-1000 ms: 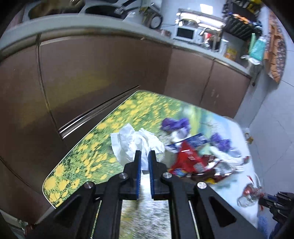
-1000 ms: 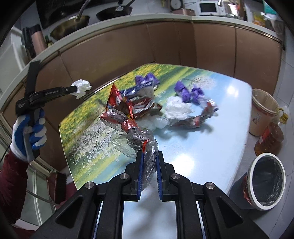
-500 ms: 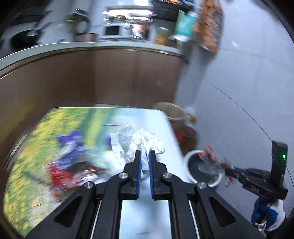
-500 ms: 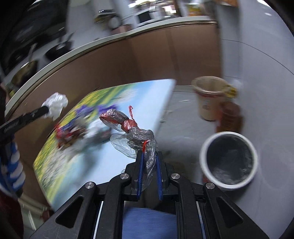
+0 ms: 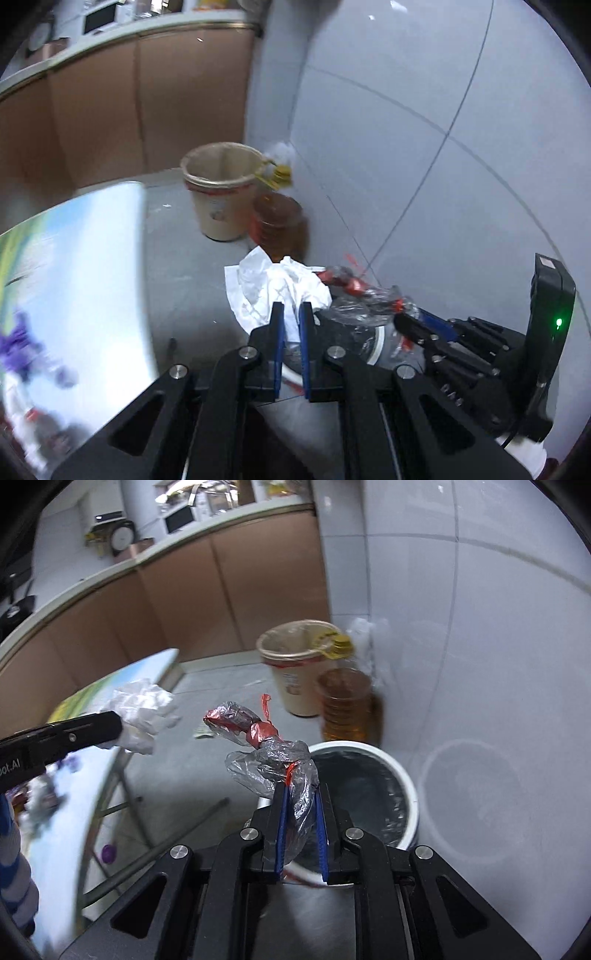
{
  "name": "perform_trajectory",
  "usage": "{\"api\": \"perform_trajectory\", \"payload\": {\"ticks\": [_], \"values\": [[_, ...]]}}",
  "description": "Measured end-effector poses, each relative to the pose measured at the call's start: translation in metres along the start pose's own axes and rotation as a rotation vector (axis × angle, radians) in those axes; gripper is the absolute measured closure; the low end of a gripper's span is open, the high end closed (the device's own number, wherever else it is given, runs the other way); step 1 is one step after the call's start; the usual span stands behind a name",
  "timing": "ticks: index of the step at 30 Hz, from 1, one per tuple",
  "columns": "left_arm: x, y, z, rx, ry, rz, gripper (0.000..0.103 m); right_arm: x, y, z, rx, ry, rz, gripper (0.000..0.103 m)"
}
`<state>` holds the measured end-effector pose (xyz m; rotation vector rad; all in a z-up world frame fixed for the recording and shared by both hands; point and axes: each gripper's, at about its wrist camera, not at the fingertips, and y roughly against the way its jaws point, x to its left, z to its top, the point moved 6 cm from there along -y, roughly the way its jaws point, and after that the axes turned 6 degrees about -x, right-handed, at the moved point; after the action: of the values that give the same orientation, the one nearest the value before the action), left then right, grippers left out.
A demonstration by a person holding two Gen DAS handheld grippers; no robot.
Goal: Collect trash
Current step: 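Carry the clear wrapper to the trash bin and open the right tool, then move the right tool back over the table toward the white tissue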
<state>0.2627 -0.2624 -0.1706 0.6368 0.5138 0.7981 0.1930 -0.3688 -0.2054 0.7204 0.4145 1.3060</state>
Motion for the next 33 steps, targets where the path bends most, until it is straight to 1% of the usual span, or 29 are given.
{"api": "perform_trajectory", "payload": {"ticks": [2,4,6,8,9,10,12,13,14,15,19,21,22,23,25,28,33], "values": [[-0.01,-0.025,0.003,0.023,0.002,-0.021,0.094,-0.014,-0.018,0.001,0.018,-0.011,-0.025,0.088],[-0.017,-0.047,0.004,0.047,0.01,-0.047,0.094,-0.026,-0.03,0.001,0.029,-0.018,-0.045,0.086],[-0.017,-0.06,0.004,0.062,0.016,-0.057,0.093,-0.033,-0.041,-0.001,0.04,-0.011,-0.072,0.081],[-0.02,-0.072,0.005,0.08,0.031,-0.076,0.092,-0.04,-0.047,-0.003,0.048,-0.018,-0.087,0.072],[-0.02,-0.077,0.005,0.089,0.043,-0.085,0.092,-0.043,-0.048,-0.004,0.049,-0.019,-0.097,0.07],[-0.021,-0.08,0.006,0.093,0.051,-0.09,0.089,-0.045,-0.048,-0.006,0.047,-0.019,-0.107,0.067],[-0.021,-0.081,0.007,0.094,0.067,-0.101,0.073,-0.048,-0.048,-0.007,0.046,-0.023,-0.114,0.063],[-0.02,-0.08,0.007,0.091,0.075,-0.107,0.062,-0.049,-0.049,-0.007,0.046,-0.026,-0.115,0.06],[-0.019,-0.077,0.008,0.083,0.083,-0.111,0.058,-0.051,-0.047,-0.009,0.045,-0.027,-0.119,0.06],[-0.018,-0.075,0.01,0.078,0.084,-0.112,0.058,-0.051,-0.044,-0.01,0.044,-0.025,-0.123,0.06],[-0.018,-0.055,0.014,0.031,0.079,-0.113,0.058,-0.047,-0.03,-0.008,0.028,-0.045,-0.114,0.059],[-0.018,-0.031,0.016,-0.017,0.096,-0.127,0.058,-0.043,-0.02,-0.005,0.011,-0.049,-0.107,0.059],[-0.017,-0.023,0.017,-0.038,0.098,-0.124,0.058,-0.039,-0.014,-0.004,0.0,-0.052,-0.098,0.059],[-0.015,-0.009,0.018,-0.074,0.096,-0.105,0.058,-0.035,-0.009,-0.002,-0.008,-0.052,-0.092,0.058],[-0.012,0.012,0.019,-0.113,0.093,-0.085,0.058,-0.025,0.005,0.002,-0.031,-0.042,-0.079,0.056],[-0.005,0.047,0.016,-0.123,0.1,-0.085,0.058,-0.005,0.032,0.01,-0.076,-0.021,-0.051,0.055],[0.007,0.107,0.006,-0.174,0.116,-0.029,0.057,0.028,0.079,0.021,-0.149,0.018,-0.004,0.055]]}}
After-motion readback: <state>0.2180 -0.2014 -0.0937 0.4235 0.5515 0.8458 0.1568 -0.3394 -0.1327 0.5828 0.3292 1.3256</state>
